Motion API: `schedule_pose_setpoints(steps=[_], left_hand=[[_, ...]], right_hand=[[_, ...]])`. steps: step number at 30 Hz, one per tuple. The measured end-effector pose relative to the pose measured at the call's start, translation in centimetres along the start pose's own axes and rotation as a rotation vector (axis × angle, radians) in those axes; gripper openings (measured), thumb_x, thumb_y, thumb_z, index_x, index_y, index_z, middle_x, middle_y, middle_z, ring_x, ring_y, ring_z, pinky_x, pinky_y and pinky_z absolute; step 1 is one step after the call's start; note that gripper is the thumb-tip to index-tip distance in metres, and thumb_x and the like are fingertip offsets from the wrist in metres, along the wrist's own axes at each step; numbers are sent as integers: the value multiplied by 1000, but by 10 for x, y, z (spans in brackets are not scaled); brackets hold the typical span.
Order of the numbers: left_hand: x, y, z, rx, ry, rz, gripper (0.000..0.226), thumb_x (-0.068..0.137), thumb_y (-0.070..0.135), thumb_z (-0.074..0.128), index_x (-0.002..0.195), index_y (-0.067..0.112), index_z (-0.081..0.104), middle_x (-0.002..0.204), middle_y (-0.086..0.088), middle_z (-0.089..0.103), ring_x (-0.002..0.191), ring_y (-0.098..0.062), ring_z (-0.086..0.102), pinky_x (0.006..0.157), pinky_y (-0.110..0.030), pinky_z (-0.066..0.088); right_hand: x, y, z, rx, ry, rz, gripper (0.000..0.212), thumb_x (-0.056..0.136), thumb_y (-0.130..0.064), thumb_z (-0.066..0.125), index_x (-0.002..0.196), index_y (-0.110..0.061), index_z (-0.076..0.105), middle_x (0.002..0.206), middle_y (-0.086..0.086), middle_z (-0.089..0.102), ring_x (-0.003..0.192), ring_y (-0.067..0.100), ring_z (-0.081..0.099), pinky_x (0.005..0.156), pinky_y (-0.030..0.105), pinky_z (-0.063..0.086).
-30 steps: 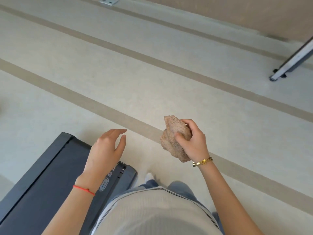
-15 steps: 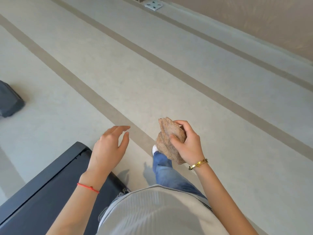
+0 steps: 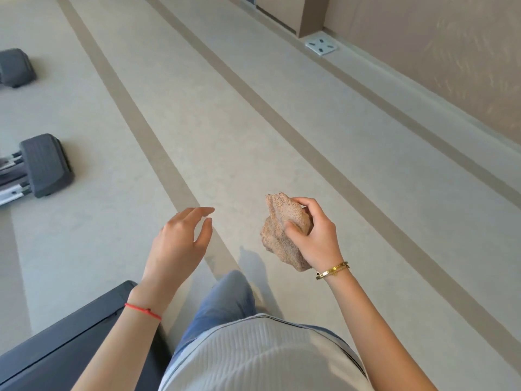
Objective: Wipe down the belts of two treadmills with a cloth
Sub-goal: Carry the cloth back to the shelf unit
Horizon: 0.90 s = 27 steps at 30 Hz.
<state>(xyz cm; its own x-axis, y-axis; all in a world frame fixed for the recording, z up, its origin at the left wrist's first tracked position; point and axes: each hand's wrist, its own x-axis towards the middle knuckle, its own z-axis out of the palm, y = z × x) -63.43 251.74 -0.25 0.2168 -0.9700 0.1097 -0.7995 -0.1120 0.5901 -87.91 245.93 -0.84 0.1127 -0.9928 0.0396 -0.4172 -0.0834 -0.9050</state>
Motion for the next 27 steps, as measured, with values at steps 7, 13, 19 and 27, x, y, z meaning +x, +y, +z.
schedule_pose_setpoints(steps=[7,13,19,27], left_hand=[[144,-32,34,-13,12,-11,24,99,24,54,115,19,71,111,1,71,85,-24,68,74,-38,56],[315,-41,41,7,-8,36,27,98,26,51,117,20,70,112,4,70,98,-21,69,74,-42,57],[472,-44,41,30,-19,52,23,99,24,55,117,22,69,111,7,70,98,-21,68,69,-40,56],[648,-53,65,49,-67,71,23,98,21,56,117,21,69,112,7,70,84,-18,65,67,-28,44]], right_hand=[[149,26,21,4,-21,40,41,81,-10,73,116,-24,59,105,-20,63,94,-9,58,74,3,42],[313,16,46,-3,2,39,42,79,-8,74,115,-25,59,101,-20,64,90,-9,59,73,4,43],[460,-1,59,11,45,31,41,79,-6,73,113,-24,59,98,-18,66,87,-4,61,73,8,45],[628,17,72,31,69,100,40,80,-6,72,114,-23,60,100,-20,65,90,-6,60,74,8,46]])
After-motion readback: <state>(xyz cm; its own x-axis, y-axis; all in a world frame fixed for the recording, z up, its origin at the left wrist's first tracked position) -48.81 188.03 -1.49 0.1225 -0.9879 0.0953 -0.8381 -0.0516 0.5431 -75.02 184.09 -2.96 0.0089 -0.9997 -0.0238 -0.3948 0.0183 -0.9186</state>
